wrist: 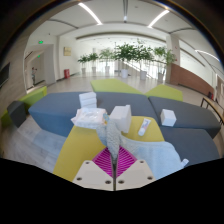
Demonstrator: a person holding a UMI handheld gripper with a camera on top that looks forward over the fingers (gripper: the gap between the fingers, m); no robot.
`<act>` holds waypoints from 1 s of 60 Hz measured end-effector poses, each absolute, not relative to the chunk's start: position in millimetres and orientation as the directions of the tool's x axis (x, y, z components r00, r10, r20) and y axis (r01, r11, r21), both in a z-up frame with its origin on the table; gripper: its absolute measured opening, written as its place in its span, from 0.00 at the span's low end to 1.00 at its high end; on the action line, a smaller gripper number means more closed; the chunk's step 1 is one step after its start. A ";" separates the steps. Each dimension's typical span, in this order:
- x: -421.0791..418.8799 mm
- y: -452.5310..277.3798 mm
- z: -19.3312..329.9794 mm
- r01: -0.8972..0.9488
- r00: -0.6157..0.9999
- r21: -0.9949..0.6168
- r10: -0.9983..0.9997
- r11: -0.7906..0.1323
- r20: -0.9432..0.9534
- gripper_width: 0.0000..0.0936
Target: Fold towel
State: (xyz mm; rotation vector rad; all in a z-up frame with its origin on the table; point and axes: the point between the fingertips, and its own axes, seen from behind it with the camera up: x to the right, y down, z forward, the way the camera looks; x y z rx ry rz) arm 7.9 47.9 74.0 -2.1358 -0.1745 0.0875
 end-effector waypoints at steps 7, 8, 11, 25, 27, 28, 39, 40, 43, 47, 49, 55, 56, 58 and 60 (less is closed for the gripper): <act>92.3 49.2 109.6 -0.019 0.999 -0.864 0.029 -0.504 -0.039 0.01; 104.4 49.3 110.1 -0.030 0.999 -0.864 0.011 -0.503 -0.041 0.01; 140.6 46.9 104.0 -0.054 0.998 -0.855 -0.042 -0.516 -0.038 0.01; 213.9 35.8 1.1 -0.081 0.992 -0.743 -0.125 -0.664 0.003 0.04; 213.2 37.6 1.4 -0.070 0.993 -0.750 -0.115 -0.658 0.008 0.05; 212.4 36.5 2.0 -0.067 0.994 -0.747 -0.112 -0.661 0.009 0.08; 234.8 26.5 29.5 0.018 0.984 -0.743 -0.119 -0.669 0.131 0.88; 234.8 25.0 32.6 0.024 0.984 -0.742 -0.117 -0.670 0.137 0.91; 230.8 16.1 45.0 0.033 0.987 -0.737 -0.094 -0.675 0.130 0.91; 217.6 1.9 58.9 0.026 0.993 -0.739 -0.070 -0.673 0.099 0.90; 211.8 -10.4 71.3 0.029 0.995 -0.742 -0.052 -0.670 0.085 0.91; 186.1 -47.4 104.3 0.064 0.997 -0.759 0.010 -0.648 0.075 0.91; 180.6 -52.1 109.5 0.069 0.997 -0.764 0.013 -0.642 0.079 0.91; 173.9 -67.1 121.1 0.081 0.996 -0.773 0.022 -0.630 0.087 0.91; 165.2 -79.7 130.3 0.093 0.995 -0.781 0.033 -0.617 0.093 0.91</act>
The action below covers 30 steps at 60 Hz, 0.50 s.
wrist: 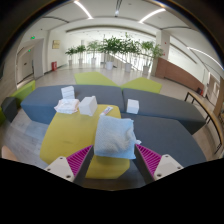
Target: Fold towel
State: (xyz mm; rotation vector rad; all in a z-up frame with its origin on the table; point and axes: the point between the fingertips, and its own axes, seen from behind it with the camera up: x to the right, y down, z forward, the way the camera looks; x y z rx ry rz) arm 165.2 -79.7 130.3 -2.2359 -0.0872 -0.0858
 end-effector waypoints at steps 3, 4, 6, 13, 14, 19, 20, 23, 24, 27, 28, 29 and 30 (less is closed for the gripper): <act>151.1 -96.0 139.8 0.108 0.994 -0.790 0.052 -0.603 0.097 0.91; 147.1 -103.6 143.9 0.112 0.994 -0.793 0.057 -0.598 0.098 0.91; 138.0 -117.4 154.1 0.118 0.993 -0.797 0.067 -0.592 0.097 0.91; 111.8 -151.9 167.6 0.128 0.991 -0.805 0.100 -0.579 0.086 0.91; 109.0 -155.6 167.2 0.130 0.991 -0.809 0.102 -0.573 0.087 0.91; 105.9 -165.3 179.0 0.139 0.990 -0.822 0.103 -0.553 0.098 0.91; 106.0 -166.3 180.3 0.133 0.991 -0.825 0.101 -0.550 0.093 0.91; 108.9 -167.8 181.1 0.121 0.992 -0.834 0.081 -0.539 0.092 0.91; 110.8 -167.3 180.9 0.121 0.993 -0.834 0.074 -0.539 0.096 0.90; 116.6 -166.8 176.2 0.125 0.992 -0.829 0.061 -0.545 0.110 0.90; 118.7 -166.4 174.2 0.125 0.992 -0.828 0.057 -0.547 0.113 0.90; 120.6 -166.0 171.8 0.123 0.992 -0.826 0.051 -0.550 0.114 0.90; 125.0 -163.7 167.6 0.121 0.992 -0.824 0.048 -0.553 0.113 0.90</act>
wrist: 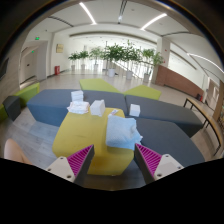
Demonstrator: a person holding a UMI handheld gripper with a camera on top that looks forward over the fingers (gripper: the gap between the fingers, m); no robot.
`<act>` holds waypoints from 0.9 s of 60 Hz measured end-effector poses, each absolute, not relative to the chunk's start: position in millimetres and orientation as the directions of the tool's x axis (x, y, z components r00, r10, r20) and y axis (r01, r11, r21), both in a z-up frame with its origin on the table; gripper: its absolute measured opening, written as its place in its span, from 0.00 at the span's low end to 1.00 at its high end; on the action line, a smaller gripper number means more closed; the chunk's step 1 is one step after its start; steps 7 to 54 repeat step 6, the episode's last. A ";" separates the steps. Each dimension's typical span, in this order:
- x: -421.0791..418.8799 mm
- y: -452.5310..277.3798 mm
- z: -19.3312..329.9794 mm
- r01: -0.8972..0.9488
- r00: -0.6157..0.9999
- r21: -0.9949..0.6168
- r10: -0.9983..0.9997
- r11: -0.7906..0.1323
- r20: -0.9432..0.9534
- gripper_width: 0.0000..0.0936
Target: Fold towel
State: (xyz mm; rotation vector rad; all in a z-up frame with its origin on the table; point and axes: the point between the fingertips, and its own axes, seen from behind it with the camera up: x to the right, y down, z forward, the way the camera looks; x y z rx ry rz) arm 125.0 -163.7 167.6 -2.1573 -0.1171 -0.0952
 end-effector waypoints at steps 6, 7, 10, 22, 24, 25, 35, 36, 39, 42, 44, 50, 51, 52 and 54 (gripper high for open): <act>126.7 -162.1 155.8 0.091 0.996 -0.820 0.044 -0.564 0.081 0.89; 126.7 -162.1 155.8 0.091 0.996 -0.820 0.044 -0.564 0.081 0.89; 126.7 -162.1 155.8 0.091 0.996 -0.820 0.044 -0.564 0.081 0.89; 126.7 -162.1 155.8 0.091 0.996 -0.820 0.044 -0.564 0.081 0.89; 126.7 -162.1 155.8 0.091 0.996 -0.820 0.044 -0.564 0.081 0.89; 126.7 -162.1 155.8 0.091 0.996 -0.820 0.044 -0.564 0.081 0.89; 126.7 -162.1 155.8 0.091 0.996 -0.820 0.044 -0.564 0.081 0.89; 126.7 -162.1 155.8 0.091 0.996 -0.820 0.044 -0.564 0.081 0.89; 126.7 -162.1 155.8 0.091 0.996 -0.820 0.044 -0.564 0.081 0.89; 126.7 -162.1 155.8 0.091 0.996 -0.820 0.044 -0.564 0.081 0.89; 126.7 -162.1 155.8 0.091 0.996 -0.820 0.044 -0.564 0.081 0.89; 126.7 -162.1 155.8 0.091 0.996 -0.820 0.044 -0.564 0.081 0.89; 126.7 -162.1 155.8 0.091 0.996 -0.820 0.044 -0.564 0.081 0.89; 126.7 -162.1 155.8 0.091 0.996 -0.820 0.044 -0.564 0.081 0.89; 126.7 -162.1 155.8 0.091 0.996 -0.820 0.044 -0.564 0.081 0.89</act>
